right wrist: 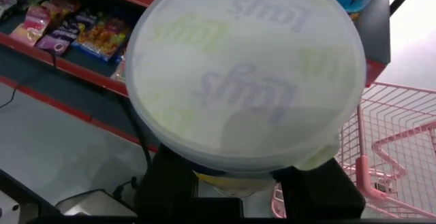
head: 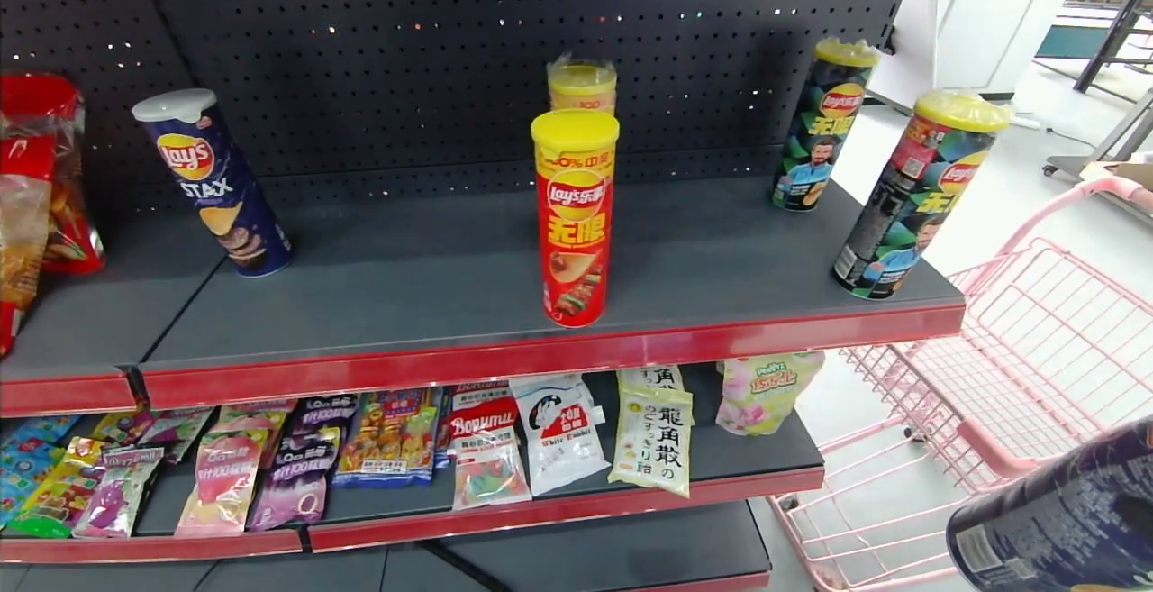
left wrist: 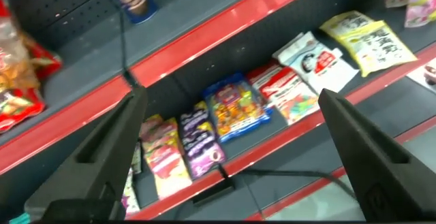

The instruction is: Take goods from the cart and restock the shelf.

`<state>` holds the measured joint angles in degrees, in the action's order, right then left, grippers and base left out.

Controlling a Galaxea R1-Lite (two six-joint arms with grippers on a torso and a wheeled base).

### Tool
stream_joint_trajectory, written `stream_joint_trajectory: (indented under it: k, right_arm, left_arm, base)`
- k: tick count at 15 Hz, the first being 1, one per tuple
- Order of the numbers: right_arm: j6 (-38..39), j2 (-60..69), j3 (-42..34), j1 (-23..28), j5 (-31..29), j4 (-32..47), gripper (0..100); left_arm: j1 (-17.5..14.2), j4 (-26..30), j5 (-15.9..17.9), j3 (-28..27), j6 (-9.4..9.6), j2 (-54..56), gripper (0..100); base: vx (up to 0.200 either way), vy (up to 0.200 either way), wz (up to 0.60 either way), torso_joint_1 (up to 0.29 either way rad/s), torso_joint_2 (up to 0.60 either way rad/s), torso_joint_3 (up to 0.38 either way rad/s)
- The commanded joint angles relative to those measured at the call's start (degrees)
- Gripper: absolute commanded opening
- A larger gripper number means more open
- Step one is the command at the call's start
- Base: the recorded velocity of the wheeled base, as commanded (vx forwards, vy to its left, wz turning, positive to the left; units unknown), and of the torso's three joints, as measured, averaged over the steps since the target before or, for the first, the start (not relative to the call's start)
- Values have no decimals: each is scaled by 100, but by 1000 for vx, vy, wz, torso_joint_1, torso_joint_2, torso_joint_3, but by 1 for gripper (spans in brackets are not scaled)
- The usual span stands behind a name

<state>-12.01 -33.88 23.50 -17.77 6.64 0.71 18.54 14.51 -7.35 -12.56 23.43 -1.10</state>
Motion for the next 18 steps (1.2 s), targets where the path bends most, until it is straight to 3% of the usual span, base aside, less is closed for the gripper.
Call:
stream_joint_trajectory:
  k: [1,18]
  right_arm:
    - [-3,83,-39,-68,4,0,0]
    - [-311,-31,14,-139,443,-9,0]
  left_arm:
    - [0,0,-3,-1,-5,-13,100]
    - [0,-18,-3,-10,4,4,100]
  base:
    - [0,200,0,2,7,-2]
    - [0,200,0,2,2,2]
